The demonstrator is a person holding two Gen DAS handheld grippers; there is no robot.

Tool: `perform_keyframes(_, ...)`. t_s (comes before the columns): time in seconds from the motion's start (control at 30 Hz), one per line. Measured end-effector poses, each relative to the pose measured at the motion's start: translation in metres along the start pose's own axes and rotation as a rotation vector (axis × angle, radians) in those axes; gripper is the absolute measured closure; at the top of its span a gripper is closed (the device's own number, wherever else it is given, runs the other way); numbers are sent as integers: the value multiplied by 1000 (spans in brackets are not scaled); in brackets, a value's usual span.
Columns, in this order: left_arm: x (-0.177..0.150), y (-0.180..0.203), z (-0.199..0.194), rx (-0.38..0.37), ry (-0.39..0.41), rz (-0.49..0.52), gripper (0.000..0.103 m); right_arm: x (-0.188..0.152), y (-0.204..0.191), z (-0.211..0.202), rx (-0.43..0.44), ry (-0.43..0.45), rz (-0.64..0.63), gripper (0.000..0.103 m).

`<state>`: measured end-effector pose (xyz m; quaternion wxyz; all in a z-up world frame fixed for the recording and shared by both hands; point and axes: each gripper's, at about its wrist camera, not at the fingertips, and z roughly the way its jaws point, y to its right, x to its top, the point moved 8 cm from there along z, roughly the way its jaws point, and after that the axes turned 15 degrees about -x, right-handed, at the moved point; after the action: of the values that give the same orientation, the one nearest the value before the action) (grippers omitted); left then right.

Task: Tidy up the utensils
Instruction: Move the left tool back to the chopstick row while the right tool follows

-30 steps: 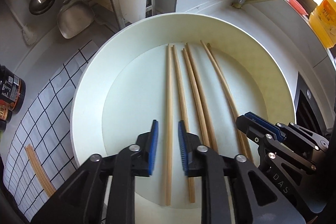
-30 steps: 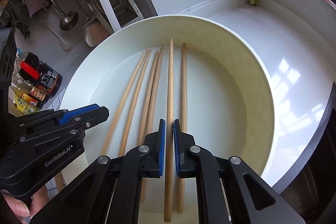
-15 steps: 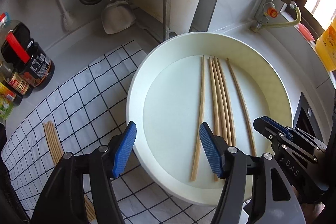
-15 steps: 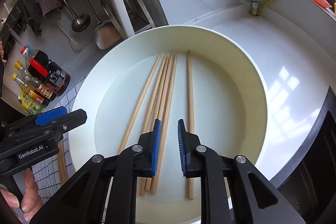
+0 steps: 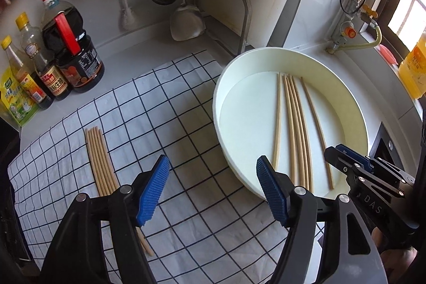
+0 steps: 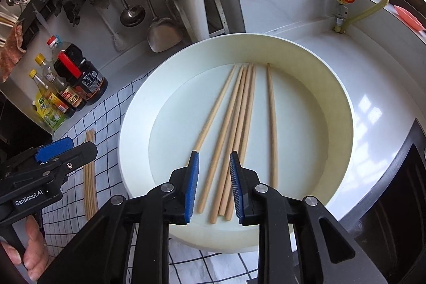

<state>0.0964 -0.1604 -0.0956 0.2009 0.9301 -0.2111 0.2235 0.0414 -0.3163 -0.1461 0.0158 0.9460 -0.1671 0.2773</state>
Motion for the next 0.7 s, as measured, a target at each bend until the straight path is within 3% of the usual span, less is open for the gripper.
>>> perform_keyframes(0.2, -19, -35, -29, 21, 32, -56, 32, -10, -44, -10, 25, 1, -95, 79)
perform_keyframes(0.7, -96, -182, -86, 200, 60, -314, 29, -32, -168, -21, 132, -7, -306, 70)
